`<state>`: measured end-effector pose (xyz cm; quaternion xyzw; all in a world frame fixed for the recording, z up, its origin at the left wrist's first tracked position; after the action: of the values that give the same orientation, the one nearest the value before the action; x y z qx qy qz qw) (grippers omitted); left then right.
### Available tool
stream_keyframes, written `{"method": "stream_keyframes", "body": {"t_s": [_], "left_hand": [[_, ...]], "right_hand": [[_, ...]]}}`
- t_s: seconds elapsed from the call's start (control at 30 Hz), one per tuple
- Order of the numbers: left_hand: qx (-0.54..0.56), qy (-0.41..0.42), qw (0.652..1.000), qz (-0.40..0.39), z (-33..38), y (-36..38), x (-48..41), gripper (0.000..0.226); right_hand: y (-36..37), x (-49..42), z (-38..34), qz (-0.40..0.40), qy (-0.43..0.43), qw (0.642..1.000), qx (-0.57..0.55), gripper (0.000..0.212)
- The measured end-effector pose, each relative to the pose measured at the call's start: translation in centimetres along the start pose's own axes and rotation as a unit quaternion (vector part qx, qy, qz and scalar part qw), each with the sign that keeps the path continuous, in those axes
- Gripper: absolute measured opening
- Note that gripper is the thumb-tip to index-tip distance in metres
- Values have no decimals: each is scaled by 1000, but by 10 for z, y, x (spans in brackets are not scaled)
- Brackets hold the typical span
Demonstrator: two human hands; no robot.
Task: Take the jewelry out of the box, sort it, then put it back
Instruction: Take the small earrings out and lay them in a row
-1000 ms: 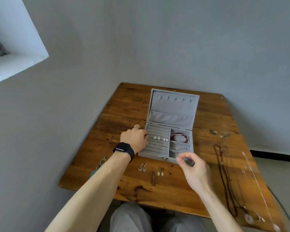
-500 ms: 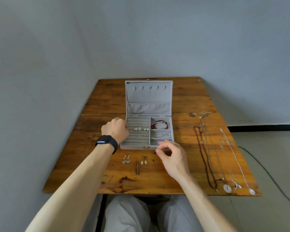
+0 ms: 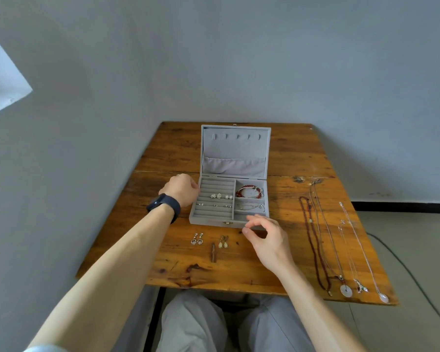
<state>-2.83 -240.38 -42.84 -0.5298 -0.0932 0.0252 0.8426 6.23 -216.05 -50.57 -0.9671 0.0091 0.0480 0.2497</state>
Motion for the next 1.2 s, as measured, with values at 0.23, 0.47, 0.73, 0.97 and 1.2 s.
{"method": "stream_keyframes", "body": {"t_s": [0.23,0.47,0.73,0.97,1.2], "left_hand": [[190,131,967,104,10,29,83,10],[119,156,981,10,32,97,125,15],[30,175,984,7,34,93,116,15],[33,158,987,14,36,95,119,23],[27,152,988,16,35,96,122,25]], "right_hand": [[-13,19,0,57,-43,997,10,9],[-18,42,16,60,-45,994,78,11],[2,41,16,65,-79,978,184,8],[3,39,24,70,-75,981,167,24],[3,42,24,72,-76,980,166,24]]}}
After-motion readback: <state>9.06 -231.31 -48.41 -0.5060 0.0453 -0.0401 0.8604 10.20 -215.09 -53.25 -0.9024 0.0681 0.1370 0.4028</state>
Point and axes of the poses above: each hand's wrist, its own x-axis away from the middle knuckle, its own y-axis out of the palm, z = x × y, the point moved 2 cm from there along -x, towards the middle knuckle, and after that the axes turned 1 degree about y, right-handed, at the moved point
